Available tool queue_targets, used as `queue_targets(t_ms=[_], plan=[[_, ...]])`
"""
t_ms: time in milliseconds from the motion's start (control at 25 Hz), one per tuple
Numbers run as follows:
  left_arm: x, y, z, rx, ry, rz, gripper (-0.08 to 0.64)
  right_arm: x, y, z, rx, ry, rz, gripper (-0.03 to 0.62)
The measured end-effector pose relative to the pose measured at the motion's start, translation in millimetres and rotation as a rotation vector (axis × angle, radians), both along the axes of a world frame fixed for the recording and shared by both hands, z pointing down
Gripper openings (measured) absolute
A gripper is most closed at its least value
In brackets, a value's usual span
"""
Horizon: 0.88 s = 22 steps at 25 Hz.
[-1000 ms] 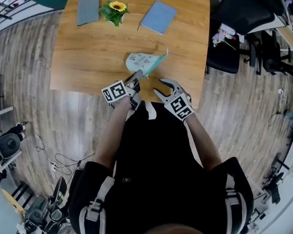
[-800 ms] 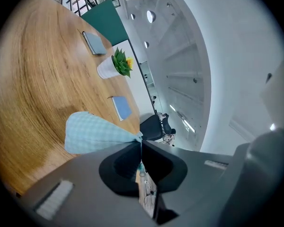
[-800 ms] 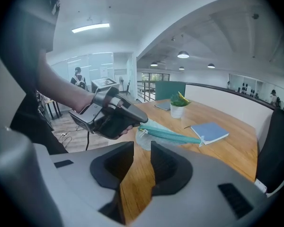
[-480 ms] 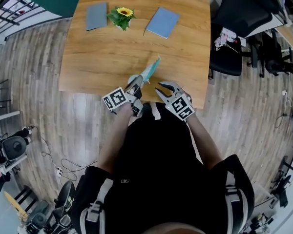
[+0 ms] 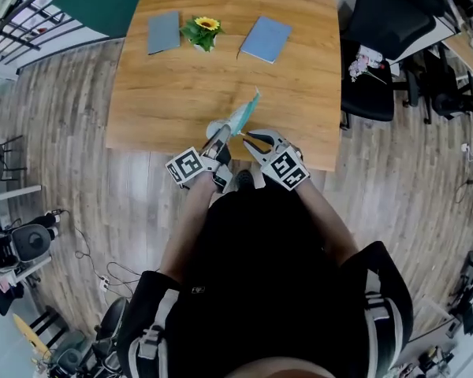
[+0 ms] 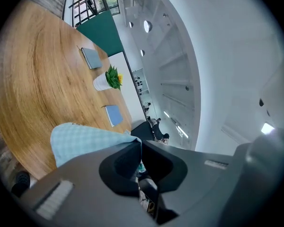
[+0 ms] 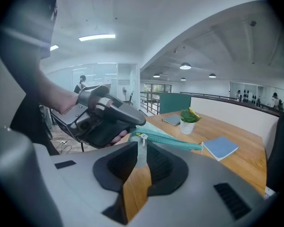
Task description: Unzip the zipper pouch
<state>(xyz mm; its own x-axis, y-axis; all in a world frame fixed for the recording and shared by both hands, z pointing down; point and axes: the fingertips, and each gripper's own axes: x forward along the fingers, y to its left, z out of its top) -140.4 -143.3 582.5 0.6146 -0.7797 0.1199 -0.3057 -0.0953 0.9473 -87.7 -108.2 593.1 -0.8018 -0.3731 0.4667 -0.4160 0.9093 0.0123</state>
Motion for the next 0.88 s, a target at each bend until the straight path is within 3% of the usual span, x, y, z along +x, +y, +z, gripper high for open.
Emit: queue_targets(t_ms=[520, 880], plan=[[2.5, 19.7, -16.6, 0.028, 0.011, -0.023, 0.003, -1.6, 14.4, -15.3, 0.039, -0.035, 0.009, 0.012], [7.2, 25.3, -21.7, 0.037, 0.04, -0.024, 0.003, 3.2, 19.7, -22.7, 0.064, -0.047, 0.001, 0.012]])
